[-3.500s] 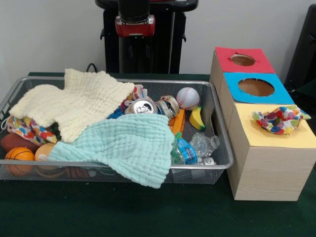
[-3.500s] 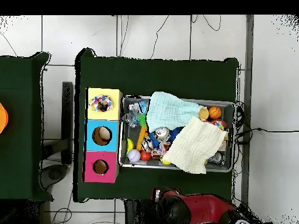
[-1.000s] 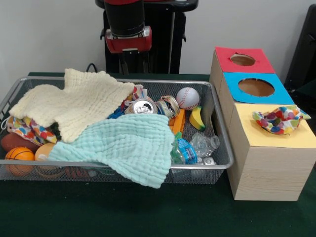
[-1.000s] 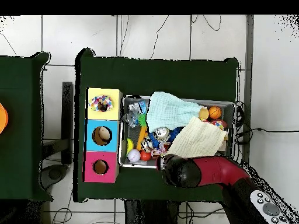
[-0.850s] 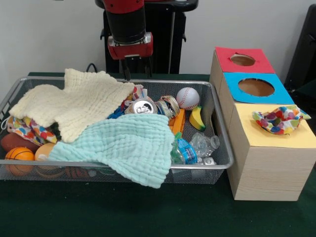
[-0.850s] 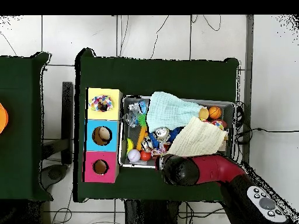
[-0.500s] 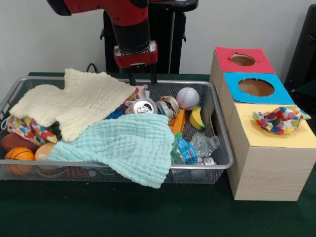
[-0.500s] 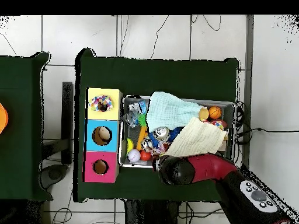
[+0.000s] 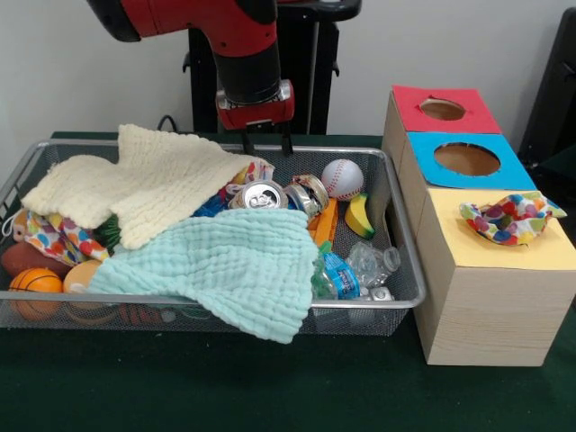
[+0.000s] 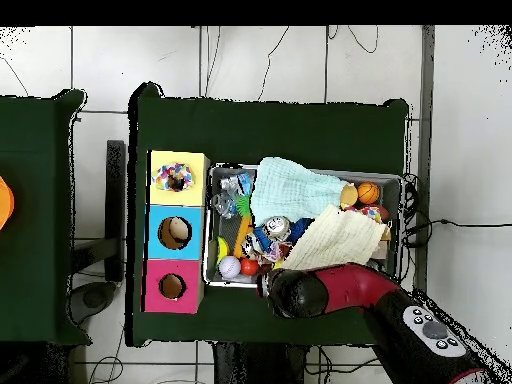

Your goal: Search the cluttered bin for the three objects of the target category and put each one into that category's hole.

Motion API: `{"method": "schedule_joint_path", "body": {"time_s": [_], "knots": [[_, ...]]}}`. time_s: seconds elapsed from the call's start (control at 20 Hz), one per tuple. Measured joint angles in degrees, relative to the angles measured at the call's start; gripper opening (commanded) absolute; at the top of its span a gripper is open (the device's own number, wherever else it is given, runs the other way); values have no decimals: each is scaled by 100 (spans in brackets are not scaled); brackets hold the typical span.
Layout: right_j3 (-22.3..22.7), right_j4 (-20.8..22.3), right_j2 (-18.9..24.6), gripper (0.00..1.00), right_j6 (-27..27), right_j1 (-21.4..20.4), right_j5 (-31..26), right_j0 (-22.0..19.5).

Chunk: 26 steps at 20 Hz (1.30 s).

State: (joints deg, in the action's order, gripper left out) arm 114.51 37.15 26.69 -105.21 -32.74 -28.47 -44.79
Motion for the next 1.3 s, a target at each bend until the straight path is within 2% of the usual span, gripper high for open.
{"method": "schedule_joint_path", "body": {"time_s": [0.4, 1.0, 1.3], "knots": [[3, 1, 1, 100, 0, -22, -1, -11], [92, -76, 14, 100, 0, -460, -109, -253], [89, -133, 16, 100, 0, -553, -117, -251]]}}
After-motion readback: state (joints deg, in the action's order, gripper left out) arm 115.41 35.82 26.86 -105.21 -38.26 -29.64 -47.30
